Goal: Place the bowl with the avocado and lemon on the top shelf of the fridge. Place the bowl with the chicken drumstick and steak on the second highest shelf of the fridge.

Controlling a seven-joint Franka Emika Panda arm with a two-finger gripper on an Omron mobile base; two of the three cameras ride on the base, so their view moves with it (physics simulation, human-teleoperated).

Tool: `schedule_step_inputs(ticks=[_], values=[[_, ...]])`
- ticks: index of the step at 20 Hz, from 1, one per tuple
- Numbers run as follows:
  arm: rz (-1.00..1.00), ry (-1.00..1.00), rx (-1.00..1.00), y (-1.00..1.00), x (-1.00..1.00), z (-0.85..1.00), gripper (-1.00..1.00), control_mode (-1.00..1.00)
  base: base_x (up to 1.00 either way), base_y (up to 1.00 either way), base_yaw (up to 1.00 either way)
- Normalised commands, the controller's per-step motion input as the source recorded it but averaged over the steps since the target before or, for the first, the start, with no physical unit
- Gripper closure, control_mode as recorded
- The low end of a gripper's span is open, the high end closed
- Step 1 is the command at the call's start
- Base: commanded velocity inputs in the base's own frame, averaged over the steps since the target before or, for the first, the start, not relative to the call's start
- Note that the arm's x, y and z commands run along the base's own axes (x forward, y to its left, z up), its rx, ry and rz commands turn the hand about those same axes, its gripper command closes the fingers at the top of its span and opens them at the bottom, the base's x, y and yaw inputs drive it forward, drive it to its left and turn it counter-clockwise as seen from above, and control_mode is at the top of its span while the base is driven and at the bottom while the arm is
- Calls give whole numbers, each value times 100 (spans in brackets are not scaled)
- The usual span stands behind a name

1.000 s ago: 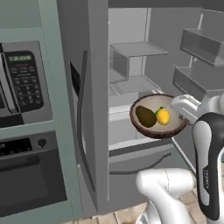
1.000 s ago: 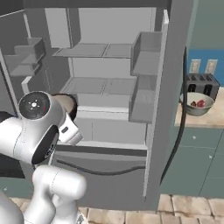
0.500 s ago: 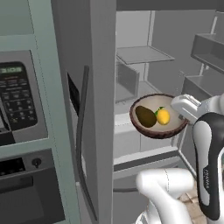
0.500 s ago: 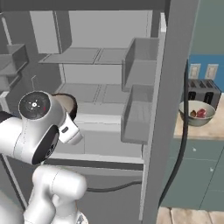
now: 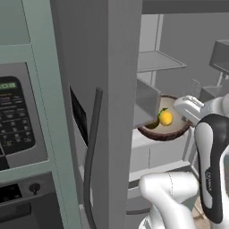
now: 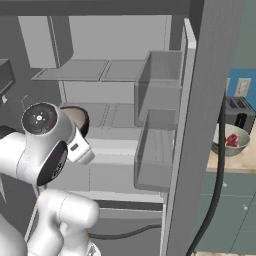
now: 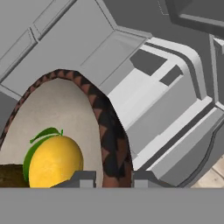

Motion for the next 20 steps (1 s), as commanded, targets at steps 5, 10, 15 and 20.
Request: schedule_step_inputs(ticks=[5,10,15,20], values=[[-12,0,8,-12,0,31,100,-100,0,0,0],[-13,-3,11,-5,0,66,100,-100,0,0,0],[-7,0,12,-5,21,78,100,-100,0,0,0],[-3,0,23,0,64,38,100,-100,0,0,0]])
